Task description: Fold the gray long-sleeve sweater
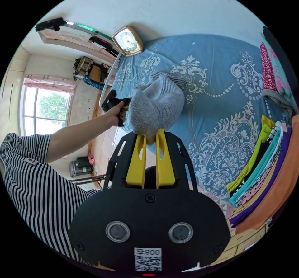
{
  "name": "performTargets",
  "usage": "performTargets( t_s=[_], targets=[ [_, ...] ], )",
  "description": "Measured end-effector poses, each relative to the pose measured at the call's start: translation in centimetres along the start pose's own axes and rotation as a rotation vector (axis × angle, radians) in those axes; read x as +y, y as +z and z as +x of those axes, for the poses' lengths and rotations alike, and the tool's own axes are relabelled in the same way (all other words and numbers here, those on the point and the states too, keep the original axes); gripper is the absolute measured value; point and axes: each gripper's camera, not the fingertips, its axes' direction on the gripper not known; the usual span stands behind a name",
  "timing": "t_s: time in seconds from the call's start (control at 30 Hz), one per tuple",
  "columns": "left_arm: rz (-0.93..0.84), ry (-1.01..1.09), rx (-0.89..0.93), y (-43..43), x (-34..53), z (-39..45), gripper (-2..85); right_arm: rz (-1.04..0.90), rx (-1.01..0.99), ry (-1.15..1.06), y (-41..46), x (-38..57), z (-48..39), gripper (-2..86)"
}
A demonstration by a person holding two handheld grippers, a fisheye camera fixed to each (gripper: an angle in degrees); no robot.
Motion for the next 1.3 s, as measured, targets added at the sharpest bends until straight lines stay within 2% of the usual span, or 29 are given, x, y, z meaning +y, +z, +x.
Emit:
performTargets(
  t_s=[0.17,0.47,0.63,0.83,1.03,1.3],
  targets=[
    [0.205,0.108,0.249,-8.4,6.2,-0.6,1.0,0.056,0.014,-0.015,-4.4,3.4,3.0,5.7],
    [0.496,0.536,0.441,-25.1,19.7,3.8,0.9,0.306,0.021,-0.231,-18.8,9.9,3.2,5.5],
    [0.608,0.755,0.423,-32.2,27.9,6.1,0.9,0.472,0.012,-0.446,-27.5,15.5,0.7,5.4],
    [0.697,0.933,0.487,-37.9,37.1,7.0,0.9,0.609,-0.021,-0.627,-35.2,22.6,-0.7,5.1],
    [0.801,1.115,0.485,-42.6,44.9,8.5,0.9,0.719,-0.117,-0.791,-40.6,28.0,-1.3,4.8],
    [0.934,1.344,0.453,-46.9,50.6,12.3,0.9,0.844,-0.235,-0.997,-44.8,29.0,-3.0,4.4]
  ],
)
